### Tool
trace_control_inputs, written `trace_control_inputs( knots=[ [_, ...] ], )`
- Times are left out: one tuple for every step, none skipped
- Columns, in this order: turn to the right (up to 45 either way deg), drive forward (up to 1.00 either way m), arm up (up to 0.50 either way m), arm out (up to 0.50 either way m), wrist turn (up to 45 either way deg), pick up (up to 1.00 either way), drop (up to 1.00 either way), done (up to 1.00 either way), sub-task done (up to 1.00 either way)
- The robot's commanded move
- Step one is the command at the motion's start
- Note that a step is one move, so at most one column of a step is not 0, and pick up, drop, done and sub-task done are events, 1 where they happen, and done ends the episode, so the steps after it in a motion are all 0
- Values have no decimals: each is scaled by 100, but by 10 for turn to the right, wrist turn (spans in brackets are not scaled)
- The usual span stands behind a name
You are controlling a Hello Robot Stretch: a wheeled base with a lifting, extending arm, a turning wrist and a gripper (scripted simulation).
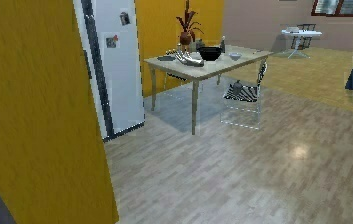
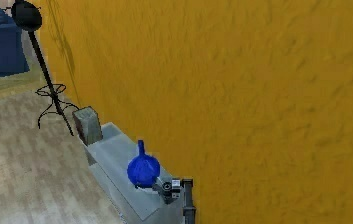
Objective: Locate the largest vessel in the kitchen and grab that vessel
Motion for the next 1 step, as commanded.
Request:
trace_control_inputs(
  knots=[
    [0, 0, 0, 0, 0, 0, 0, 100, 0]
  ],
)
